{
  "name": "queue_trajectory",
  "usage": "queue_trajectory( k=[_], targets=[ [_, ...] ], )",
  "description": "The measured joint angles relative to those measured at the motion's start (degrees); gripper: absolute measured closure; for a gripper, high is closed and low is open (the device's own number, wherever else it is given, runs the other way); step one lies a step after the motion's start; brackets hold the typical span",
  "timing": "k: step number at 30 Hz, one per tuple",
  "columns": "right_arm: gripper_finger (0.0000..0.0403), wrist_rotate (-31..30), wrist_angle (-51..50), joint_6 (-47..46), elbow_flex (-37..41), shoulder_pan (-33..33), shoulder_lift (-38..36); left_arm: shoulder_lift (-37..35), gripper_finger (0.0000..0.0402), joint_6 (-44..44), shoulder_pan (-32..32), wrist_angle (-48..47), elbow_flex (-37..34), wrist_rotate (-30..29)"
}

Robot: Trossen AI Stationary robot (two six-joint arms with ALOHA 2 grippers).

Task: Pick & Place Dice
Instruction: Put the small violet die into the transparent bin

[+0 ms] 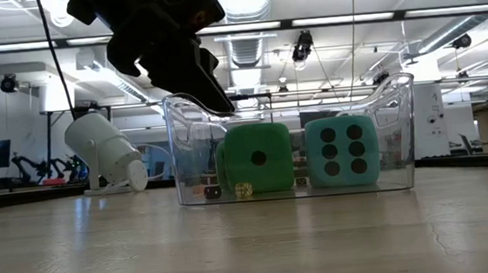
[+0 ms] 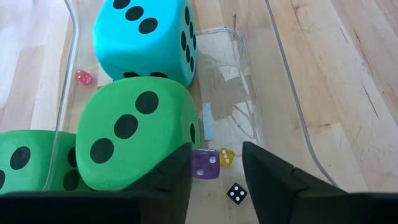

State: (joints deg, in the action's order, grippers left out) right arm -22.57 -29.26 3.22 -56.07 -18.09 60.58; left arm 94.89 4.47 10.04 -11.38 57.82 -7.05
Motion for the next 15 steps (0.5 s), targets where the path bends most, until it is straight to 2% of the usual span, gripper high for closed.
queue_trajectory(
  k=[15],
  targets=[
    [0.0003,0.0,0.02,0.0,0.0,-0.02,0.0,0.06,0.0256,1.57,-0.28,-0.3,0.97,-0.83]
  ],
)
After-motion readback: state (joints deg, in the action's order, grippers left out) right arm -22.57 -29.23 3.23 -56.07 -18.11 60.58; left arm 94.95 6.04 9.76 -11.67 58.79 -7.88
